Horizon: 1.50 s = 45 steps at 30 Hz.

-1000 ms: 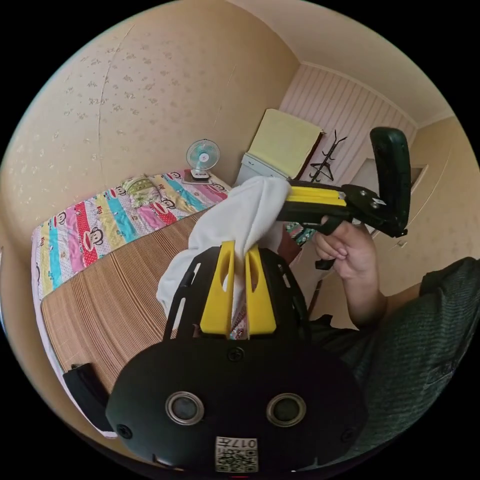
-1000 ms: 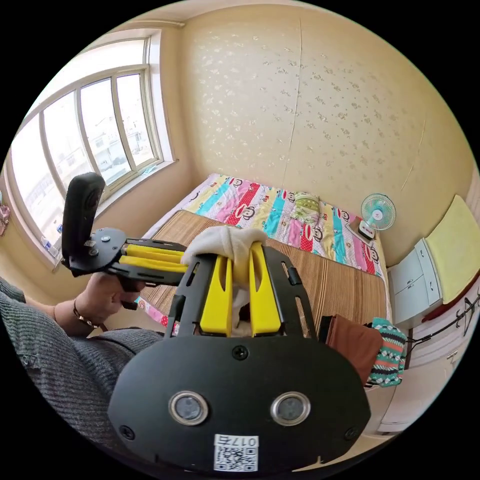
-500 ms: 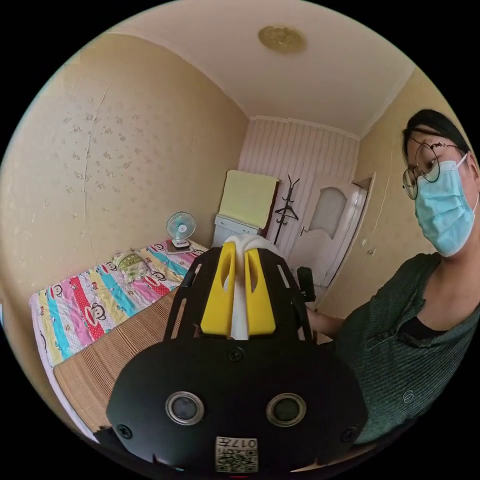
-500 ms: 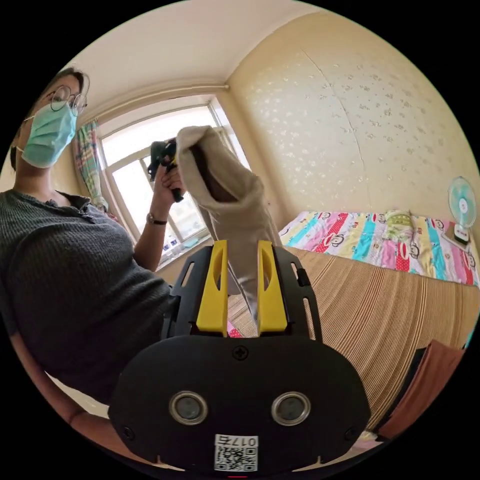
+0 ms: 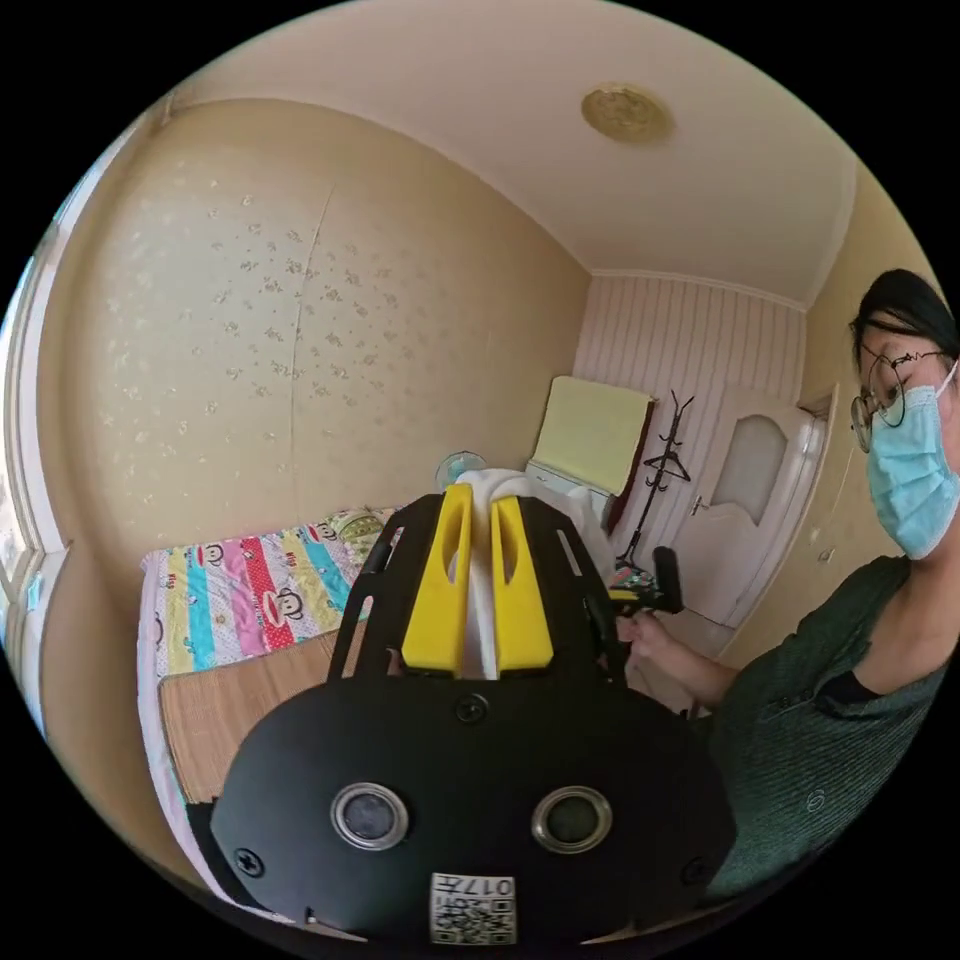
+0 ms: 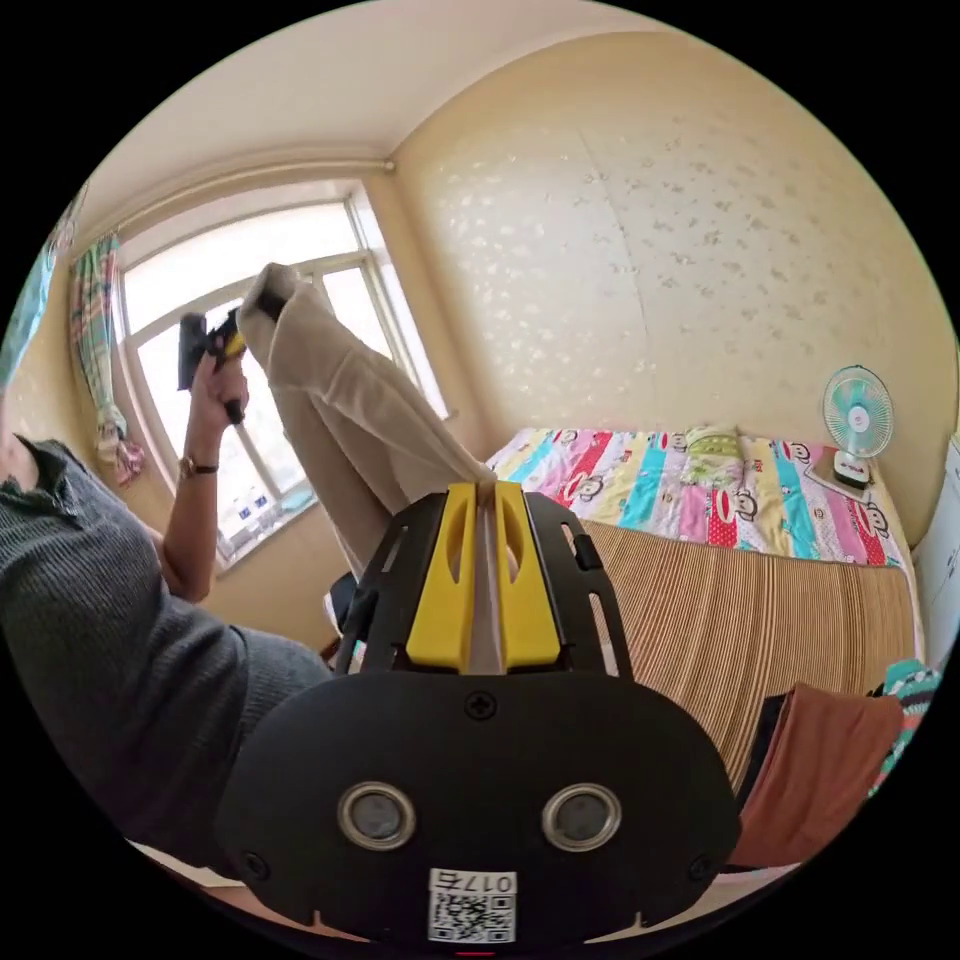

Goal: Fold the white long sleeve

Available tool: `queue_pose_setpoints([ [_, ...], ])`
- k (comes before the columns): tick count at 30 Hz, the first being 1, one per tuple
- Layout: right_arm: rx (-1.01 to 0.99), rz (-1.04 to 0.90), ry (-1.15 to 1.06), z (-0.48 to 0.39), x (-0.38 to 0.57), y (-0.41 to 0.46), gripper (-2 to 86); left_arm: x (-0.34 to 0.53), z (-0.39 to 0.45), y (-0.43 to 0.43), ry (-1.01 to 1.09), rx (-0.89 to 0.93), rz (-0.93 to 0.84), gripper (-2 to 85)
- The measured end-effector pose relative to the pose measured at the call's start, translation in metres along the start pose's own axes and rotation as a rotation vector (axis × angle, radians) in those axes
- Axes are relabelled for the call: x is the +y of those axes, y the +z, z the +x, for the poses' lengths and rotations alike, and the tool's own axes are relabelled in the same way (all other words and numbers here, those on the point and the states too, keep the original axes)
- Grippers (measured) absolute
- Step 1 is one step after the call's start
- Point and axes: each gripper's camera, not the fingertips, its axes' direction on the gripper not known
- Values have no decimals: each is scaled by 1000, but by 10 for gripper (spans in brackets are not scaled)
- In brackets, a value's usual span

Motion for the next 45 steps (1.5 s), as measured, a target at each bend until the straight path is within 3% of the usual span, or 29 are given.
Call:
queue_pose_setpoints([
  [2, -19, 106, 27, -3, -38, -32, 35, 13, -27, 3, 28, 99, -99, 18],
  [6, -145, 154, 47, -30, -98, -72, 33, 58, -65, -11, -6, 645, -158, 20],
  [8, -222, 210, 59, -39, -109, -91, 33, 78, -74, -17, 0, 809, -171, 19],
  [13, -355, 328, 95, -80, -177, -144, 33, 51, -104, -48, -73, 895, -78, 7],
  [16, -187, 328, 64, -98, -246, -156, 34, -15, -148, -43, -183, 774, -48, 5],
  [20, 251, 172, 96, -72, -334, -102, 35, -105, -219, 57, -354, 501, -278, 11],
  [22, 502, 62, 72, -13, -377, -18, 36, -129, -257, 124, -353, 417, -389, 17],
  [24, 577, -85, 195, 70, -406, 70, 38, -137, -325, 232, -408, 296, -547, 30],
  [27, 556, -437, 331, 217, -422, 231, 47, -83, -431, 338, -753, 149, -720, 56],
  [28, 607, -617, 315, 250, -414, 282, 52, -70, -448, 347, -812, 132, -736, 59],
  [30, 644, -792, 267, 270, -396, 323, 60, -25, -474, 348, -990, 69, -661, 78],
  [32, 601, -837, 213, 267, -372, 329, 66, 0, -455, 347, -945, 64, -658, 84],
  [36, 445, -1015, 239, 267, -269, 301, 67, 95, -370, 361, -832, 12, -1007, 103],
  [39, 434, -1145, 324, 280, -211, 280, 64, 145, -340, 367, -858, 51, -1125, 106],
  [43, 398, -1304, 334, 287, -176, 263, 48, 171, -328, 381, -765, -8, -1323, 92],
  [45, 396, -1312, 309, 272, -176, 240, 37, 153, -320, 364, -588, -126, -1371, 54],
])
